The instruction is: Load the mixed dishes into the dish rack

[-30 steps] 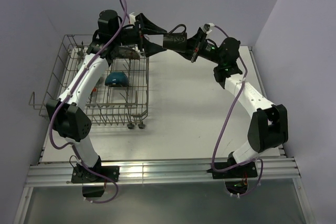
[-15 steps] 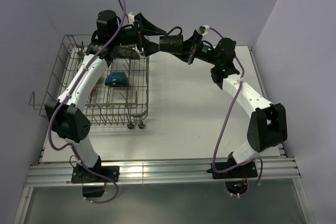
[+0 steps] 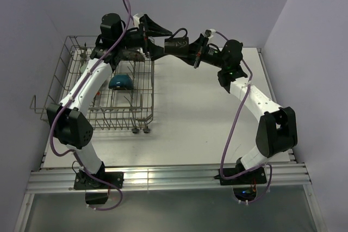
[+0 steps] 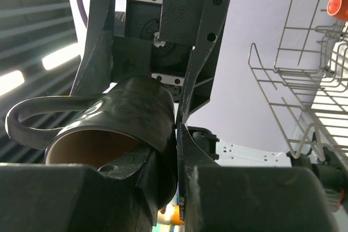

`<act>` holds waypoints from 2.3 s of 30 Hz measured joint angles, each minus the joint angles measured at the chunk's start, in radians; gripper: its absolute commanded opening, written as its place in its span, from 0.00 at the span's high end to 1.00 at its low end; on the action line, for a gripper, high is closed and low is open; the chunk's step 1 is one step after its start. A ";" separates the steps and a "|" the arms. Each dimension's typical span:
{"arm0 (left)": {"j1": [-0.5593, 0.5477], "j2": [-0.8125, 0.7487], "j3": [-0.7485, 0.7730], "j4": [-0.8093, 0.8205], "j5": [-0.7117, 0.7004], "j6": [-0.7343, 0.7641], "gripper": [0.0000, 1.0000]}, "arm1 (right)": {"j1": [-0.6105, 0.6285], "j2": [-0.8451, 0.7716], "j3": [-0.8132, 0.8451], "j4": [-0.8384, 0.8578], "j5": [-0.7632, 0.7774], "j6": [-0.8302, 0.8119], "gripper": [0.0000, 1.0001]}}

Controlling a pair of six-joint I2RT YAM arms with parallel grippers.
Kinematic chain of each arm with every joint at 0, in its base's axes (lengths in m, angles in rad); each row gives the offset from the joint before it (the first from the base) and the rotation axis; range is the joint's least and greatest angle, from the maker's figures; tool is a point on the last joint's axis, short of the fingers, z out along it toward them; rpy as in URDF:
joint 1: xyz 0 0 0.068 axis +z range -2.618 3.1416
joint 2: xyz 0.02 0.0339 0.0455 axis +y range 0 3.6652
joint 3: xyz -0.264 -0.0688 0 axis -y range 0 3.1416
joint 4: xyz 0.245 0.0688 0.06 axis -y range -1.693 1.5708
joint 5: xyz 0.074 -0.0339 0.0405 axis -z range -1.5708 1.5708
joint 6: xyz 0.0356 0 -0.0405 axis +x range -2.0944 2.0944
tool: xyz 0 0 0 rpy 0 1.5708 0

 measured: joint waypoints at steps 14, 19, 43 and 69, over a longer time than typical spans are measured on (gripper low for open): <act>-0.002 -0.006 -0.050 0.048 0.007 -0.013 0.22 | 0.000 -0.039 0.011 -0.242 0.010 0.028 1.00; -0.006 -0.006 -0.043 0.009 0.008 0.021 0.26 | 0.000 -0.053 0.010 -0.293 0.014 0.042 1.00; -0.003 -0.008 -0.043 -0.017 -0.005 0.073 1.00 | 0.003 -0.066 -0.021 -0.338 -0.003 0.045 0.16; 0.346 -0.165 0.080 -0.960 -0.545 0.864 1.00 | -0.320 -0.316 -0.034 -1.169 0.117 -0.739 0.15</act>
